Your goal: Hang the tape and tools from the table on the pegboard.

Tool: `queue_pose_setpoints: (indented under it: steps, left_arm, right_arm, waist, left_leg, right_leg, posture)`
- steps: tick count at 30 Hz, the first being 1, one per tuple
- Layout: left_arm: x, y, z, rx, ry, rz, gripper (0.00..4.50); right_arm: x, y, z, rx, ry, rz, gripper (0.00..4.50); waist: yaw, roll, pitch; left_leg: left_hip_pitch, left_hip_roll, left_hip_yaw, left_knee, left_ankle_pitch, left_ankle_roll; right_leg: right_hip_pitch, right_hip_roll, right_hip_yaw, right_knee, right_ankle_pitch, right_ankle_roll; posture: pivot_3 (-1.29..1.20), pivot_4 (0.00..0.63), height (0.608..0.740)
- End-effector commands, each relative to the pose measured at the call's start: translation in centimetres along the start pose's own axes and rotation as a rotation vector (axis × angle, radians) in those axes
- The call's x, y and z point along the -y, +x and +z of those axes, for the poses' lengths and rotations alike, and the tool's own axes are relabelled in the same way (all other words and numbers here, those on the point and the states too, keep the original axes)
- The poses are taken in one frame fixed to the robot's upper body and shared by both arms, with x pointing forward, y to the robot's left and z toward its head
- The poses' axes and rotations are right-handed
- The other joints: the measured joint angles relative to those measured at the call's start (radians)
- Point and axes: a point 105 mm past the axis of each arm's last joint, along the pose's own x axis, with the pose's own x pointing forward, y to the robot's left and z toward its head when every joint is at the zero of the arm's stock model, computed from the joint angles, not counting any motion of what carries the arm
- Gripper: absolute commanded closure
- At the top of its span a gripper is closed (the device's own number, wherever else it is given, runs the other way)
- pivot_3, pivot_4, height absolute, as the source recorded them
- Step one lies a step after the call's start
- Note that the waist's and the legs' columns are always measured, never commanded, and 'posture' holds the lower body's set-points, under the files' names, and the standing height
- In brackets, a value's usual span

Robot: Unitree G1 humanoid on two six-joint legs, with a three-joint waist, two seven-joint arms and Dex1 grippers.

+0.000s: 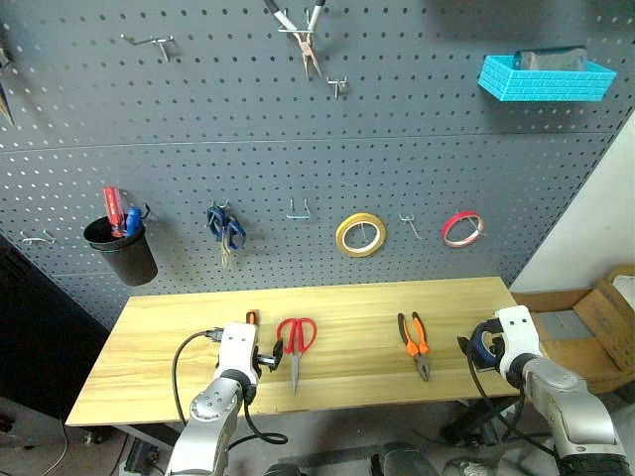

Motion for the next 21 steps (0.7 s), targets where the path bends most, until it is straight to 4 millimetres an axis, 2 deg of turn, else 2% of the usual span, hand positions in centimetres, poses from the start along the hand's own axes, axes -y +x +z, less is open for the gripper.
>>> queue_pose_setpoints:
  steps: [1, 21]
  left_arm:
    - [-0.31, 0.12, 1.49, 0.051, 0.016, 0.004, 0.03]
    - [-0.65, 0.27, 1.58, 0.060, 0.010, 0.031, 0.03]
  right_arm:
    - [0.49, -0.34, 1.66, 0.060, -0.025, -0.013, 0.00]
    - [0.32, -0.14, 2.19, 0.077, -0.049, 0.001, 0.00]
  waist:
    - [0.000, 0.000, 0.000]
    - [0.000, 0.001, -0.001]
  left_leg:
    - [0.000, 0.000, 0.000, 0.000, 0.000, 0.000]
    - [0.000, 0.000, 0.000, 0.000, 0.000, 0.000]
  right_leg:
    - [0.000, 0.000, 0.000, 0.000, 0.000, 0.000]
    - [0.000, 0.000, 0.000, 0.000, 0.000, 0.000]
  posture:
    - [-0.11, 0.013, 0.740]
    - [-0.12, 0.004, 0.740]
